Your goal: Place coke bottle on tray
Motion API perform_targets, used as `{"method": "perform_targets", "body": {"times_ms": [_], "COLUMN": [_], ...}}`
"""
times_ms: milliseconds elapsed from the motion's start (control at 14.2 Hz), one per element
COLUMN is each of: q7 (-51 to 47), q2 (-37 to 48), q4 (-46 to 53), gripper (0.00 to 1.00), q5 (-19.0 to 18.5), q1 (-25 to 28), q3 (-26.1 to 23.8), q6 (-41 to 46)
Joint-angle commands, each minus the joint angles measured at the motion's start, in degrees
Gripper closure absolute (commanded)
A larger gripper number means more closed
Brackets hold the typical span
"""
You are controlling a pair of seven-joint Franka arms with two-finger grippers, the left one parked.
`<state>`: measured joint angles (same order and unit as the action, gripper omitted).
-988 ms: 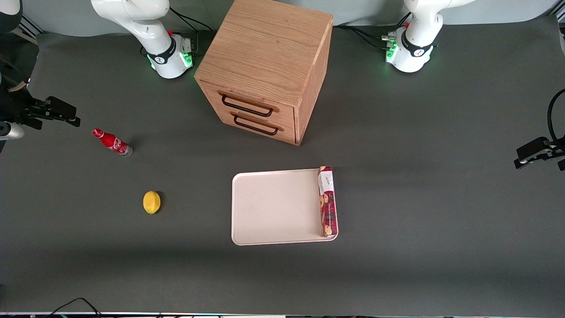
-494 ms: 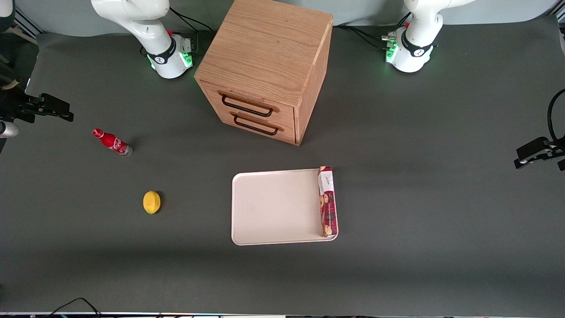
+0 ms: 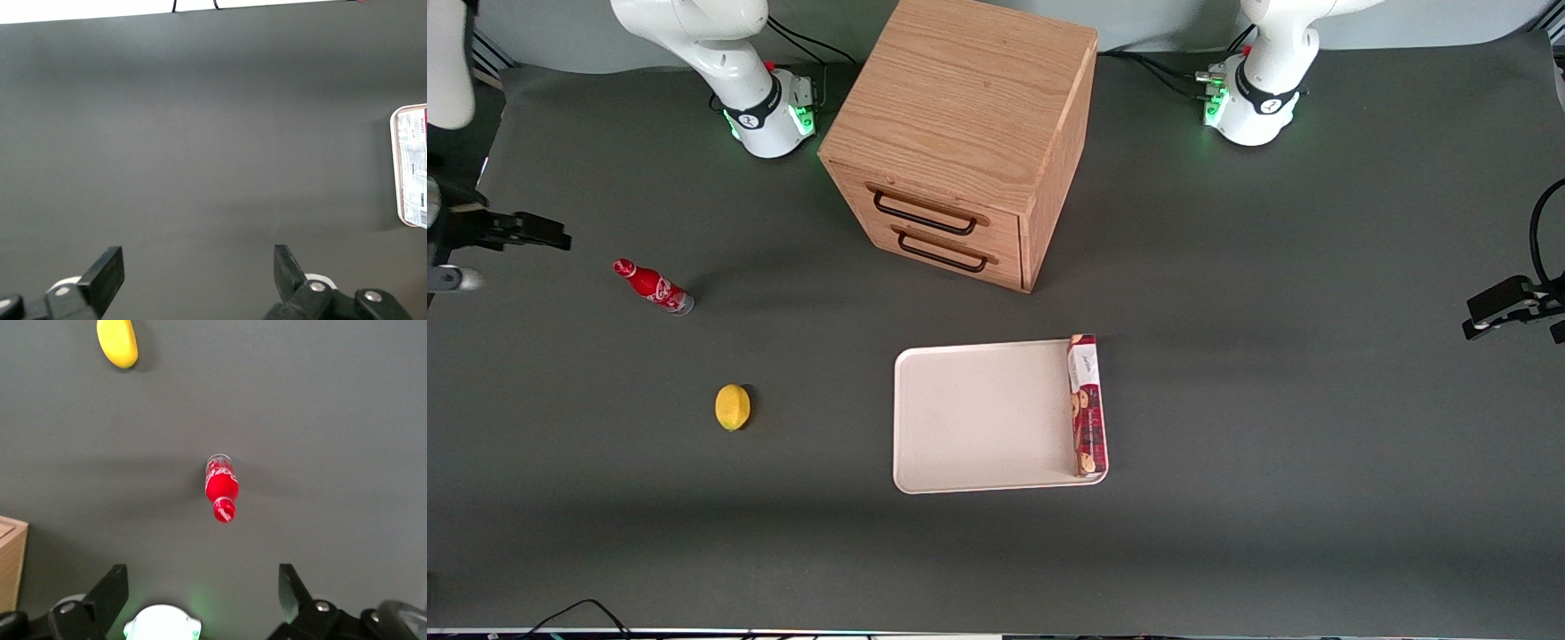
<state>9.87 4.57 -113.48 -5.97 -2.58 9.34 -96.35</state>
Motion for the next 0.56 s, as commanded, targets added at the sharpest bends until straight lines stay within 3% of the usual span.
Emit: {"method": "perform_targets", "body": {"times_ms": [0, 282, 494], "q7": [0.9, 0.9, 0.9], "q2": [5.0, 4.3, 3.6], "q4": [-14.5, -23.4, -27.6], "gripper": [0.0, 0.0, 0.01], "q5": [-1.1, -4.6, -4.8], "q1": [0.5, -0.3, -0.3], "q3": [0.2, 1.6, 3.9], "q6": [-11.9, -23.7, -29.8]}}
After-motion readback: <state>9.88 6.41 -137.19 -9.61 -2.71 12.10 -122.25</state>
